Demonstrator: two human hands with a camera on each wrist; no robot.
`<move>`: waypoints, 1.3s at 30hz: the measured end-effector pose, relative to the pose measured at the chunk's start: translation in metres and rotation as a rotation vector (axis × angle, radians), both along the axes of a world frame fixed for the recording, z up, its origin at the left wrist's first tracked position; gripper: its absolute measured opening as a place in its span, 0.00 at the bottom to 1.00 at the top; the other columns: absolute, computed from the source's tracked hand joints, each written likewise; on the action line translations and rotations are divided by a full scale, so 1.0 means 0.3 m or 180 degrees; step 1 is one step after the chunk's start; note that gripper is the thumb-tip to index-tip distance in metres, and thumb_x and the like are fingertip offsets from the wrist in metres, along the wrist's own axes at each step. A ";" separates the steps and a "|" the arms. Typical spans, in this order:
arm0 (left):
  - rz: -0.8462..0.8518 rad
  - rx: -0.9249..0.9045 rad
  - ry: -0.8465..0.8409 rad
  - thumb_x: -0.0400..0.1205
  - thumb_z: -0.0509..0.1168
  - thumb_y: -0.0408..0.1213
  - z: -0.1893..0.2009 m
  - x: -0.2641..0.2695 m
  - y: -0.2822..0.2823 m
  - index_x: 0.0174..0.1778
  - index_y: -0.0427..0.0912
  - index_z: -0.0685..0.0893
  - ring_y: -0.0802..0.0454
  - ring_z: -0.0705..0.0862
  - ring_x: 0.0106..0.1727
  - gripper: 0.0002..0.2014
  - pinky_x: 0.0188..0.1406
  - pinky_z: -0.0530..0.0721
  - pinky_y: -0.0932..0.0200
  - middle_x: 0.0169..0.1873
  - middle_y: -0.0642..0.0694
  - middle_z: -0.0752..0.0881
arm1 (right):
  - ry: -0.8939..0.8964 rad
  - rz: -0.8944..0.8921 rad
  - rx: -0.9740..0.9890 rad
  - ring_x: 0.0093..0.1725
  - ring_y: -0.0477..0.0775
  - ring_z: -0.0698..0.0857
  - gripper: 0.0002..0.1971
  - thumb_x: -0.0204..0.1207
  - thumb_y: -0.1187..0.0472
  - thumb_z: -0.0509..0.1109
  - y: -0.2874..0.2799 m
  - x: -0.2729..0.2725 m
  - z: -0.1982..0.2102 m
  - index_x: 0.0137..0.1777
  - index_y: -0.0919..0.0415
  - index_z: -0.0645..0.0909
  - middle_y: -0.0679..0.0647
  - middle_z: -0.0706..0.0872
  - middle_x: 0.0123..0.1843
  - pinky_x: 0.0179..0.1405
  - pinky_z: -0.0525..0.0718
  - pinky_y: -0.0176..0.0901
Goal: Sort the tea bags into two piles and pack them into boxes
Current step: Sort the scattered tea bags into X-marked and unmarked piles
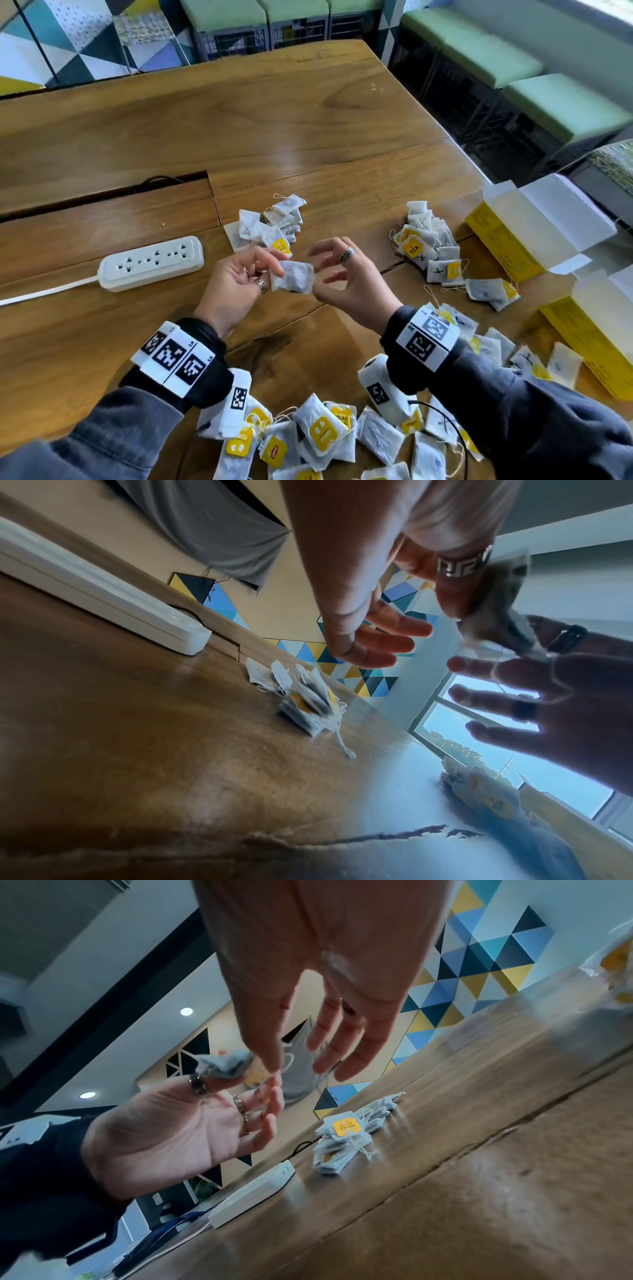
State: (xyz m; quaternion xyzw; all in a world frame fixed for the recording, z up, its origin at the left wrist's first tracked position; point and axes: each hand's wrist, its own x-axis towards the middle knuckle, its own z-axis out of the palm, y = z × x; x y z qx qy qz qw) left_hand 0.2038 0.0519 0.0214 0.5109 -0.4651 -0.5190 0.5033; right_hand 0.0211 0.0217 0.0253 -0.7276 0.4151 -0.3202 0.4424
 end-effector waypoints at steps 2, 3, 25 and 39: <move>-0.0053 0.0172 0.0112 0.73 0.63 0.13 0.005 -0.004 -0.003 0.26 0.50 0.84 0.61 0.86 0.51 0.24 0.47 0.84 0.66 0.43 0.54 0.88 | 0.0206 0.0027 -0.0064 0.43 0.38 0.82 0.10 0.69 0.59 0.77 -0.002 0.011 0.001 0.45 0.46 0.80 0.42 0.79 0.45 0.40 0.80 0.29; -0.0053 0.0317 0.0138 0.73 0.64 0.15 0.008 -0.002 -0.006 0.29 0.50 0.84 0.60 0.86 0.48 0.21 0.43 0.84 0.64 0.43 0.53 0.88 | 0.0241 -0.0062 -0.0069 0.38 0.36 0.80 0.09 0.70 0.61 0.77 -0.009 0.017 0.001 0.42 0.49 0.80 0.41 0.79 0.40 0.36 0.77 0.26; -0.0146 0.0414 -0.3060 0.78 0.66 0.34 -0.002 0.113 0.048 0.58 0.48 0.80 0.50 0.78 0.51 0.13 0.51 0.72 0.61 0.54 0.47 0.78 | 0.2236 0.0868 0.0217 0.45 0.45 0.76 0.14 0.78 0.50 0.66 0.132 -0.027 -0.010 0.60 0.55 0.78 0.48 0.78 0.49 0.48 0.72 0.33; -0.1478 0.1816 -0.3761 0.63 0.79 0.44 -0.054 0.061 0.407 0.54 0.54 0.65 0.50 0.85 0.41 0.31 0.40 0.83 0.53 0.42 0.47 0.84 | 0.2773 0.1310 0.0659 0.49 0.51 0.77 0.09 0.71 0.57 0.73 0.308 -0.030 -0.051 0.40 0.52 0.73 0.48 0.78 0.43 0.44 0.75 0.36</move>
